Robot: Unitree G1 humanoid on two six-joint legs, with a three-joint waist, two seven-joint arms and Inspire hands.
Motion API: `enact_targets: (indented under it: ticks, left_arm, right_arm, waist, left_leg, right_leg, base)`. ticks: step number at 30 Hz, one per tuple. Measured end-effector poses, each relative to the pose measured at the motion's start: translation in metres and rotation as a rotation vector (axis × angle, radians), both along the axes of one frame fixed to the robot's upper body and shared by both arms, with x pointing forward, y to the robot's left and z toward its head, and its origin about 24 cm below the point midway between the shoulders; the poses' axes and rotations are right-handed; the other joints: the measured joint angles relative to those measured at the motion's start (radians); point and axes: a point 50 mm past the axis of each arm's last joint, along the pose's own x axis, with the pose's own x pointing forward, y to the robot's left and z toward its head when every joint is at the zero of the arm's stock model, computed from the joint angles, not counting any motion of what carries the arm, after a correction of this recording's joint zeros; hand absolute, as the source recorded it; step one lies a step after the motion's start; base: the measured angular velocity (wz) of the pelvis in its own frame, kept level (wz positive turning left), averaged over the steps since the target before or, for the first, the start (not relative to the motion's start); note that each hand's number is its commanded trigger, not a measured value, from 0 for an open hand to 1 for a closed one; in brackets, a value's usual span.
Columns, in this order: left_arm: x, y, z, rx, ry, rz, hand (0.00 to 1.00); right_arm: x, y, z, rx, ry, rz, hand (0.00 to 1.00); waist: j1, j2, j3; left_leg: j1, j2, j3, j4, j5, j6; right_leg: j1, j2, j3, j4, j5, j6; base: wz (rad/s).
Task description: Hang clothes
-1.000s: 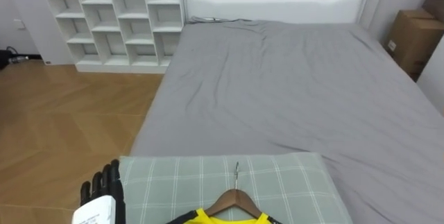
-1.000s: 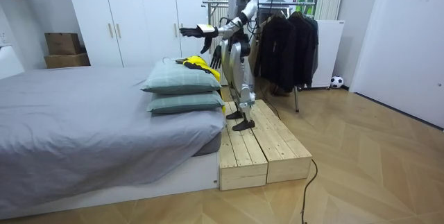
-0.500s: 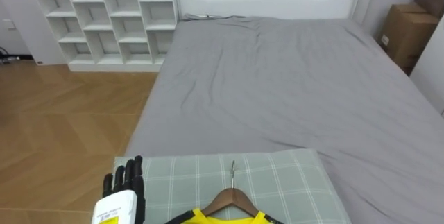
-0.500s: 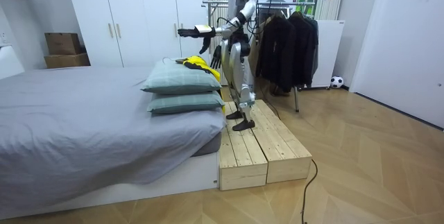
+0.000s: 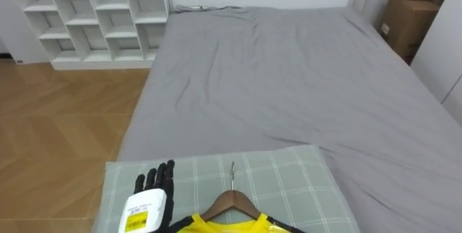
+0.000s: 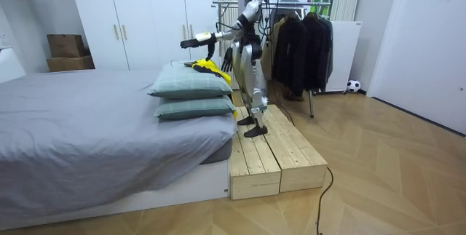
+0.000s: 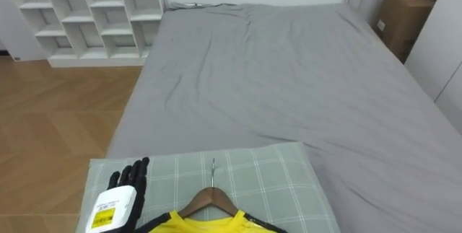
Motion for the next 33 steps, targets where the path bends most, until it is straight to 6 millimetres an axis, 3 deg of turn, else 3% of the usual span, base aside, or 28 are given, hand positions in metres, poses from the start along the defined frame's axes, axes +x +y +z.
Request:
enact_targets:
  ticks: [13, 24, 33]
  left_arm:
    - [0.042, -0.003, 0.024, -0.045, -0.094, -0.012, 0.00]
    - [0.038, 0.014, 0.007, -0.055, 0.043, 0.049, 0.00]
    - [0.037, 0.016, 0.003, -0.059, 0.094, 0.046, 0.00]
  right_arm:
    - [0.024, 0.004, 0.003, -0.004, -0.005, 0.073, 0.00]
    - [0.021, 0.002, 0.002, 0.014, 0.001, 0.012, 0.00]
    - [0.019, 0.002, 0.001, 0.013, 0.008, -0.003, 0.00]
  waist:
    - [-0.019, -0.016, 0.0068]
    - [-0.021, -0.034, 0.0139]
    - [-0.015, -0.041, 0.0114]
  left_leg:
    - [-0.076, 0.003, -0.004, 0.017, 0.014, -0.003]
    - [-0.090, 0.004, -0.005, 0.016, 0.014, -0.003]
    - [-0.071, 0.005, -0.006, -0.003, 0.014, -0.003]
  right_leg:
    - [-0.074, -0.001, 0.002, -0.001, 0.010, -0.005]
    - [-0.087, -0.005, 0.003, -0.002, 0.010, -0.005]
    - [-0.086, -0.005, 0.005, 0.009, 0.010, -0.005]
  base:
    - [0.00]
    - [0.01]
    - [-0.02]
